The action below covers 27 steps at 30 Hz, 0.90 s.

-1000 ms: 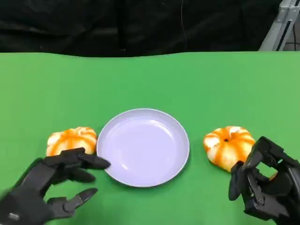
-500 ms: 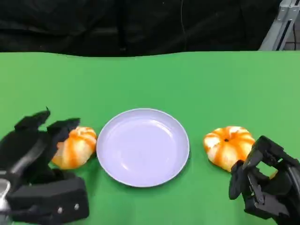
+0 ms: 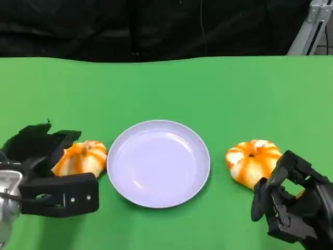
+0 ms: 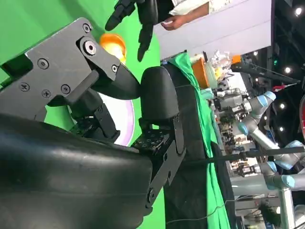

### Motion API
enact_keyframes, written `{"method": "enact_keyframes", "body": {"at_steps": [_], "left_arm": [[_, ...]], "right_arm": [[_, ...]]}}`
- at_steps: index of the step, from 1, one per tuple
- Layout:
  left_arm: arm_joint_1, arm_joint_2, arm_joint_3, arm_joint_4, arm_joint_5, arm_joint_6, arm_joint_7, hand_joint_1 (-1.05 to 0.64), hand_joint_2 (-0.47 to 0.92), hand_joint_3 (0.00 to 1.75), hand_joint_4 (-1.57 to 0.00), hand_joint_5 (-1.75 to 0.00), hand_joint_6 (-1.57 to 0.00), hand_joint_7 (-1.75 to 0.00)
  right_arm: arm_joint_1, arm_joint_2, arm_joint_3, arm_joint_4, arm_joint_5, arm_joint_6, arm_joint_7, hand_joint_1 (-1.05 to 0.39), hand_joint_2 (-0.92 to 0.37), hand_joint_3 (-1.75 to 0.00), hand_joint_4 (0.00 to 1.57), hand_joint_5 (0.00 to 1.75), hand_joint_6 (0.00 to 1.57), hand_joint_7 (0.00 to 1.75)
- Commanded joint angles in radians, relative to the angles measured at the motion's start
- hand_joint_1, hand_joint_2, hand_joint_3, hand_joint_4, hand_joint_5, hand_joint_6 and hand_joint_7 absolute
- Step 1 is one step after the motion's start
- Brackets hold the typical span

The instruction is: Grasp the bread from the table and place it into the plate.

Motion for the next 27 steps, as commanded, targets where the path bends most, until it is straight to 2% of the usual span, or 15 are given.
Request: {"method": "enact_keyframes", "body": {"at_steps": [1, 4, 10, 22, 27], "left_arm": [[-0.038, -0.003, -0.028, 0.078, -0.016, -0.01, 0.039, -0.83, 0.92, 0.05, -0.11, -0.04, -0.31, 0.0], [-0.083, -0.044, -0.058, 0.207, -0.027, -0.024, 0.081, -0.83, 0.92, 0.07, -0.16, -0.05, -0.33, -0.01], [-0.121, -0.057, -0.09, 0.306, -0.044, -0.039, 0.116, -0.82, 0.92, 0.09, -0.17, -0.04, -0.33, -0.01], [-0.136, -0.058, -0.123, 0.343, -0.065, -0.03, 0.132, -0.81, 0.92, 0.12, -0.17, -0.02, -0.33, 0.0], [-0.149, -0.082, -0.138, 0.39, -0.066, -0.043, 0.174, -0.81, 0.92, 0.12, -0.19, -0.02, -0.35, -0.01]], "right_arm": [[0.001, 0.0, -0.002, 0.002, -0.006, -0.019, -0.007, -0.14, -0.43, -1.31, 0.87, 1.75, 0.69, 1.65], [0.002, 0.005, 0.0, 0.004, -0.011, -0.029, -0.01, -0.15, -0.44, -1.31, 0.87, 1.75, 0.68, 1.65], [0.005, -0.001, 0.001, 0.001, -0.004, -0.022, -0.007, -0.15, -0.45, -1.28, 0.87, 1.75, 0.68, 1.66], [0.006, 0.001, 0.002, -0.001, -0.006, -0.021, -0.013, -0.15, -0.44, -1.29, 0.88, 1.75, 0.69, 1.67], [0.006, -0.002, 0.0, -0.002, -0.005, -0.023, -0.01, -0.15, -0.44, -1.3, 0.88, 1.75, 0.69, 1.66]]}}
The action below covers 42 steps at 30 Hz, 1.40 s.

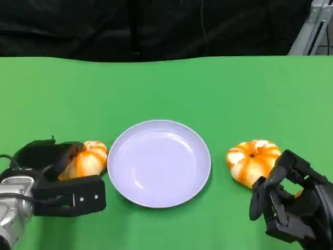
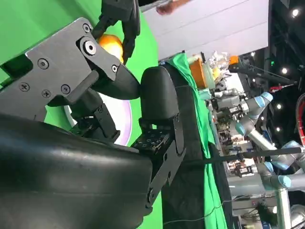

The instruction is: Grasp the bread from the table and place it into the plate.

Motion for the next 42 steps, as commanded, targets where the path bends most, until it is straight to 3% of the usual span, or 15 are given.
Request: {"method": "enact_keyframes", "body": {"at_steps": [1, 16, 22, 25, 27, 29, 30, 31, 32, 33, 34, 37, 38, 39, 42], "left_arm": [[-0.015, -0.005, -0.014, 0.04, -0.012, -0.005, 0.032, -0.81, 0.92, 0.12, -0.19, -0.02, -0.35, -0.01], [-0.024, -0.028, -0.047, 0.094, -0.031, -0.031, 0.087, -0.76, 0.92, 0.13, -0.26, -0.04, -0.41, -0.03], [-0.029, -0.029, -0.065, 0.101, -0.032, -0.009, 0.073, -0.56, 0.92, 0.13, -0.35, -0.05, -0.45, -0.03], [-0.027, -0.029, -0.06, 0.109, -0.043, -0.023, 0.104, -0.33, 0.92, 0.19, -0.5, -0.07, -0.55, -0.04], [-0.023, -0.034, -0.037, 0.124, -0.071, -0.051, 0.143, -0.17, 0.92, 0.23, -0.77, -0.09, -0.78, -0.07], [-0.022, -0.034, -0.016, 0.133, -0.102, -0.066, 0.16, -0.12, 0.92, 0.23, -0.94, -0.1, -0.92, -0.08], [-0.024, -0.031, -0.009, 0.132, -0.113, -0.066, 0.154, -0.09, 0.92, 0.2, -1.09, -0.17, -1.03, -0.11], [-0.025, -0.026, -0.003, 0.128, -0.122, -0.065, 0.147, -0.05, 0.92, 0.13, -0.97, -0.8, -1.13, -0.18], [-0.024, -0.019, 0.001, 0.118, -0.127, -0.068, 0.144, -0.04, 0.92, 0.1, -0.84, -1.24, -1.11, -0.35], [-0.022, -0.012, 0.005, 0.106, -0.13, -0.069, 0.145, -0.04, 0.92, 0.1, -0.78, -1.54, -0.87, -0.95], [-0.017, -0.006, 0.011, 0.09, -0.134, -0.07, 0.149, -0.06, 0.92, 0.1, -0.76, -1.64, -0.76, -1.09], [-0.001, 0.016, 0.038, 0.039, -0.15, -0.078, 0.158, -0.08, 0.92, 0.12, -0.72, -1.72, -0.95, -0.38], [0.002, 0.025, 0.044, 0.022, -0.151, -0.078, 0.158, -0.08, 0.92, 0.15, -0.71, -1.73, -0.93, -0.53], [0.004, 0.032, 0.047, 0.006, -0.15, -0.074, 0.157, -0.08, 0.92, 0.2, -0.71, -1.74, -0.77, -0.99], [0.013, 0.049, 0.06, -0.053, -0.15, -0.05, 0.14, -0.09, 0.92, 0.25, -0.7, -1.75, -0.7, -1.16]], "right_arm": [[0.005, -0.01, -0.008, -0.003, 0.001, -0.006, -0.003, -0.15, -0.44, -1.3, 0.88, 1.75, 0.69, 1.66], [0.006, -0.008, -0.005, -0.005, -0.002, -0.013, -0.003, -0.15, -0.43, -1.31, 0.88, 1.75, 0.69, 1.66], [0.004, -0.01, -0.008, 0.001, 0.01, -0.014, 0.008, -0.16, -0.44, -1.31, 0.88, 1.75, 0.69, 1.65], [0.004, -0.009, -0.008, -0.002, 0.009, -0.011, 0.004, -0.16, -0.44, -1.3, 0.88, 1.75, 0.69, 1.65], [0.004, -0.009, -0.008, -0.008, 0.009, -0.005, 0.0, -0.15, -0.44, -1.3, 0.87, 1.75, 0.69, 1.65], [0.004, -0.011, -0.009, -0.01, 0.012, 0.0, 0.0, -0.15, -0.44, -1.31, 0.87, 1.75, 0.69, 1.65], [0.004, -0.011, -0.01, -0.008, 0.012, -0.002, 0.001, -0.15, -0.44, -1.31, 0.87, 1.75, 0.69, 1.65], [0.004, -0.011, -0.01, -0.007, 0.011, -0.004, 0.001, -0.15, -0.44, -1.3, 0.87, 1.75, 0.69, 1.64], [0.003, -0.011, -0.01, -0.004, 0.01, -0.007, 0.002, -0.15, -0.44, -1.3, 0.87, 1.75, 0.69, 1.64], [0.003, -0.011, -0.011, -0.002, 0.01, -0.01, 0.003, -0.15, -0.44, -1.3, 0.87, 1.75, 0.69, 1.64], [0.003, -0.012, -0.011, -0.002, 0.011, -0.008, 0.004, -0.15, -0.44, -1.3, 0.87, 1.75, 0.69, 1.64], [0.004, -0.012, -0.013, -0.005, 0.013, 0.0, 0.0, -0.16, -0.43, -1.31, 0.87, 1.75, 0.69, 1.64], [0.004, -0.013, -0.013, -0.003, 0.011, -0.003, 0.002, -0.15, -0.43, -1.31, 0.87, 1.75, 0.69, 1.64], [0.004, -0.014, -0.014, -0.002, 0.009, -0.006, 0.003, -0.15, -0.43, -1.31, 0.87, 1.75, 0.69, 1.64], [0.004, -0.015, -0.016, -0.002, 0.012, -0.005, 0.004, -0.15, -0.43, -1.31, 0.87, 1.75, 0.69, 1.64]]}}
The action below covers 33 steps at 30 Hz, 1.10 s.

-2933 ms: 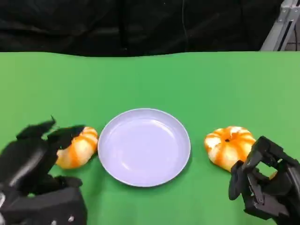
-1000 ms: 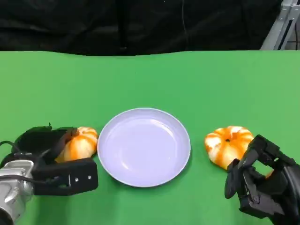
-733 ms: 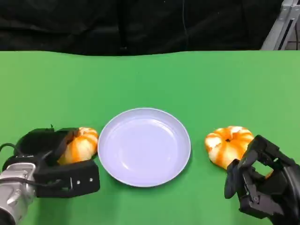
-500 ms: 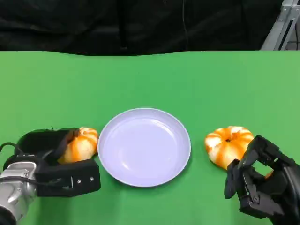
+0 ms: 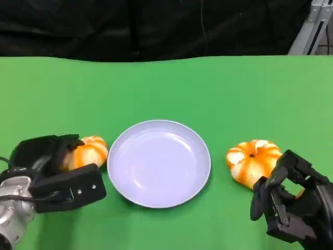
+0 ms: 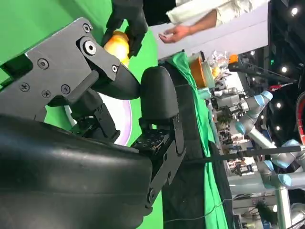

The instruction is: Grasp the bread from the table and place it into the plate.

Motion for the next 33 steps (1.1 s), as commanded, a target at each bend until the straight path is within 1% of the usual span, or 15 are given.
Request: {"method": "enact_keyframes", "body": {"at_steps": [1, 2, 3, 4, 6, 10, 12, 18, 19, 20, 25, 26, 28, 30, 33], "left_arm": [[0.018, 0.05, 0.031, -0.084, -0.007, 0.032, -0.02, -0.09, 0.92, 0.24, -0.7, -1.75, -0.64, -1.36], [0.023, 0.058, 0.039, -0.117, -0.006, 0.043, -0.025, -0.09, 0.92, 0.24, -0.7, -1.75, -0.62, -1.43], [0.029, 0.066, 0.044, -0.151, 0.0, 0.054, -0.026, -0.07, 0.9, 0.22, -0.7, -1.75, -0.56, -1.57], [0.034, 0.072, 0.049, -0.182, 0.005, 0.064, -0.026, -0.06, 0.88, 0.19, -0.69, -1.75, -0.51, -1.68], [0.044, 0.076, 0.062, -0.246, 0.0, 0.083, -0.042, -0.04, 0.87, 0.18, -0.69, -1.75, -0.49, -1.73], [0.05, 0.065, 0.07, -0.35, 0.008, 0.138, -0.081, -0.03, 0.89, 0.19, -0.69, -1.75, -0.49, -1.75], [0.043, 0.05, 0.064, -0.398, 0.011, 0.155, -0.105, -0.04, 0.89, 0.18, -0.7, -1.75, -0.5, -1.74], [0.035, -0.012, 0.028, -0.476, 0.029, 0.175, -0.151, -0.06, 0.91, 0.19, -0.74, -1.75, -0.53, -1.75], [0.033, -0.026, 0.018, -0.476, 0.031, 0.169, -0.154, -0.04, 0.91, 0.19, -0.76, -1.75, -0.61, -1.66], [0.032, -0.037, 0.011, -0.475, 0.033, 0.165, -0.156, -0.03, 0.91, 0.19, -0.77, -1.75, -0.63, -1.63], [0.026, -0.081, -0.019, -0.454, 0.051, 0.162, -0.154, -0.05, 0.92, 0.24, -0.77, -1.75, -0.66, -1.57], [0.024, -0.093, -0.031, -0.451, 0.06, 0.166, -0.152, -0.07, 0.92, 0.24, -0.75, -1.75, -0.62, -1.62], [0.016, -0.114, -0.052, -0.439, 0.076, 0.167, -0.149, -0.08, 0.92, 0.24, -0.74, -1.75, -0.59, -1.65], [0.009, -0.127, -0.065, -0.421, 0.086, 0.165, -0.147, -0.06, 0.91, 0.22, -0.72, -1.75, -0.52, -1.71], [-0.001, -0.15, -0.073, -0.384, 0.083, 0.16, -0.148, -0.06, 0.9, 0.2, -0.71, -1.75, -0.49, -1.74]], "right_arm": [[0.002, -0.013, -0.012, -0.002, 0.008, -0.004, 0.003, -0.15, -0.43, -1.31, 0.87, 1.75, 0.69, 1.64], [0.0, -0.014, -0.014, 0.002, 0.008, -0.008, 0.006, -0.15, -0.43, -1.31, 0.87, 1.75, 0.69, 1.64], [-0.001, -0.016, -0.015, 0.005, 0.008, -0.008, 0.007, -0.15, -0.43, -1.31, 0.87, 1.75, 0.69, 1.65], [-0.003, -0.017, -0.017, 0.008, 0.008, -0.009, 0.009, -0.15, -0.43, -1.31, 0.87, 1.75, 0.69, 1.65], [-0.003, -0.018, -0.018, 0.008, 0.011, -0.004, 0.013, -0.15, -0.43, -1.32, 0.87, 1.75, 0.69, 1.65], [-0.005, -0.015, -0.022, 0.017, 0.013, -0.014, 0.024, -0.15, -0.43, -1.32, 0.88, 1.75, 0.69, 1.64], [-0.003, -0.016, -0.021, 0.009, 0.012, 0.0, 0.02, -0.15, -0.43, -1.32, 0.88, 1.75, 0.69, 1.64], [-0.001, -0.013, -0.017, 0.003, 0.004, 0.003, 0.013, -0.14, -0.43, -1.32, 0.87, 1.75, 0.7, 1.64], [0.002, -0.01, -0.015, -0.001, 0.001, 0.004, 0.008, -0.15, -0.42, -1.31, 0.87, 1.75, 0.7, 1.65], [0.003, -0.007, -0.013, -0.003, -0.001, 0.004, 0.004, -0.15, -0.42, -1.31, 0.87, 1.75, 0.7, 1.65], [0.003, -0.006, -0.008, -0.002, 0.002, -0.004, 0.009, -0.14, -0.44, -1.32, 0.87, 1.75, 0.68, 1.66], [0.003, -0.005, -0.007, -0.003, 0.002, -0.003, 0.006, -0.14, -0.43, -1.31, 0.87, 1.75, 0.68, 1.66], [0.003, -0.004, -0.005, -0.005, 0.001, 0.002, 0.001, -0.15, -0.43, -1.31, 0.87, 1.75, 0.68, 1.65], [0.003, -0.005, -0.003, -0.007, 0.001, 0.003, 0.001, -0.15, -0.43, -1.31, 0.87, 1.75, 0.68, 1.65], [0.002, 0.0, 0.0, 0.0, -0.006, -0.016, 0.0, -0.15, -0.43, -1.3, 0.87, 1.75, 0.69, 1.65]]}}
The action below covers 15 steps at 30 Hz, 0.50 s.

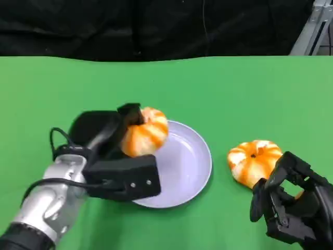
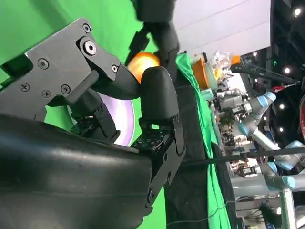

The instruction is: Grasp the bread from the table and place it into the plate.

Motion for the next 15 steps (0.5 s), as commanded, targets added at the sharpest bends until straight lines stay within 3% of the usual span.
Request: {"method": "enact_keyframes", "body": {"at_steps": [1, 2, 3, 4, 5, 6, 8, 11, 15], "left_arm": [[-0.03, -0.018, -0.006, 0.055, -0.006, -0.01, -0.003, -0.06, 0.9, 0.19, -0.73, -1.75, -0.59, -1.58], [-0.031, -0.021, -0.005, 0.063, -0.012, -0.016, -0.003, -0.06, 0.91, 0.17, -0.72, -1.75, -0.71, -1.34], [-0.031, -0.014, -0.01, 0.056, -0.012, -0.015, -0.028, -0.06, 0.92, 0.17, -0.72, -1.75, -0.75, -1.25], [-0.032, -0.002, -0.02, 0.044, -0.005, -0.011, -0.062, -0.19, 0.92, 0.19, -0.69, -1.3, -0.77, -0.87], [-0.032, 0.009, -0.027, 0.032, -0.003, -0.009, -0.097, -0.42, 0.92, 0.24, -0.62, -0.64, -0.71, -0.39], [-0.031, 0.016, -0.031, 0.024, -0.005, -0.009, -0.129, -0.54, 0.92, 0.26, -0.56, -0.36, -0.66, -0.2], [-0.028, 0.022, -0.033, 0.014, -0.008, -0.01, -0.164, -0.74, 0.92, 0.3, -0.36, -0.08, -0.51, -0.04], [-0.022, 0.036, -0.045, 0.009, 0.007, -0.016, -0.195, -0.88, 0.92, 0.39, -0.14, -0.01, -0.35, 0.0], [-0.021, 0.048, -0.053, 0.022, -0.004, -0.04, -0.24, -0.99, 0.92, 0.5, -0.01, 0.0, -0.22, 0.0]], "right_arm": [[0.004, 0.003, 0.001, -0.009, -0.009, -0.024, -0.012, -0.15, -0.43, -1.3, 0.88, 1.75, 0.69, 1.65], [0.004, 0.005, 0.002, -0.008, -0.012, -0.028, -0.014, -0.15, -0.43, -1.3, 0.88, 1.75, 0.69, 1.64], [0.004, 0.005, 0.004, -0.008, -0.013, -0.03, -0.015, -0.15, -0.43, -1.3, 0.88, 1.75, 0.69, 1.64], [0.005, 0.003, 0.006, -0.011, -0.012, -0.026, -0.016, -0.15, -0.44, -1.29, 0.88, 1.75, 0.69, 1.64], [0.006, 0.0, 0.008, -0.016, -0.008, -0.019, -0.017, -0.15, -0.44, -1.29, 0.88, 1.75, 0.69, 1.65], [0.007, -0.002, 0.009, -0.018, -0.004, -0.014, -0.016, -0.15, -0.44, -1.29, 0.88, 1.75, 0.69, 1.65], [0.008, -0.003, 0.01, -0.021, -0.001, -0.011, -0.015, -0.14, -0.44, -1.29, 0.87, 1.75, 0.69, 1.65], [0.009, -0.002, 0.011, -0.017, -0.004, -0.019, -0.016, -0.15, -0.44, -1.29, 0.87, 1.75, 0.69, 1.65], [0.009, -0.001, 0.013, -0.016, -0.011, -0.023, -0.02, -0.15, -0.45, -1.29, 0.87, 1.75, 0.69, 1.65]]}}
